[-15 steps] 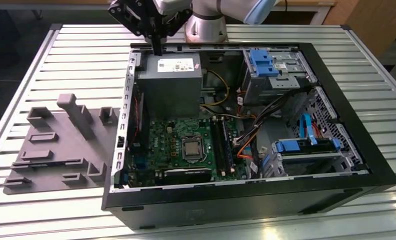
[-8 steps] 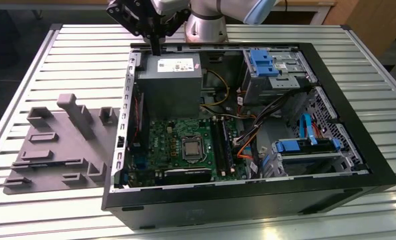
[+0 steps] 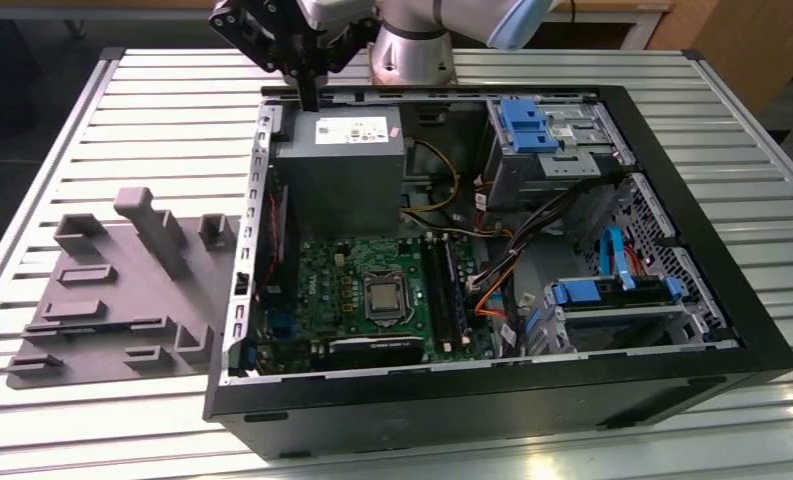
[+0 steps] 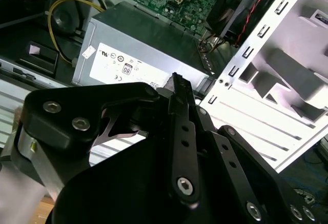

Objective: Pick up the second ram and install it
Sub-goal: 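Reach for the second ram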

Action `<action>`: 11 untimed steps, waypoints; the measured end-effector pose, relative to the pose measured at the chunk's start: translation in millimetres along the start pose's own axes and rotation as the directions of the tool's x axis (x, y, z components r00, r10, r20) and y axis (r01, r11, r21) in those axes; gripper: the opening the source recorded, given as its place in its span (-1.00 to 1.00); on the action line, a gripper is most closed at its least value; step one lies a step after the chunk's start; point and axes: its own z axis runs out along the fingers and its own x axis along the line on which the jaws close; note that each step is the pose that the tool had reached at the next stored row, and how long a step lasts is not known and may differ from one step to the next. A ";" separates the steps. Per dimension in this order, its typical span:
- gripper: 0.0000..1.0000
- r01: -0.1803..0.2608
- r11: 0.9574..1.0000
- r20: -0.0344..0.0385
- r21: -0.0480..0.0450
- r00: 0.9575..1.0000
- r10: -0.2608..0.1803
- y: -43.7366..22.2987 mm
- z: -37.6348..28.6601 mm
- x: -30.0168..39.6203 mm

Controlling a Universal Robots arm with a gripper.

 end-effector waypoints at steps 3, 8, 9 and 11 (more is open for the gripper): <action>-0.79 0.000 1.000 0.000 0.000 1.000 0.000 -0.1 0.0 1.8; -0.79 0.000 1.000 0.000 0.000 1.000 0.000 -0.3 -0.1 4.5; -0.79 0.000 1.000 0.000 0.000 1.000 0.000 -0.4 -0.1 5.0; -0.79 0.000 1.000 0.000 0.000 1.000 0.000 -0.5 -0.1 6.0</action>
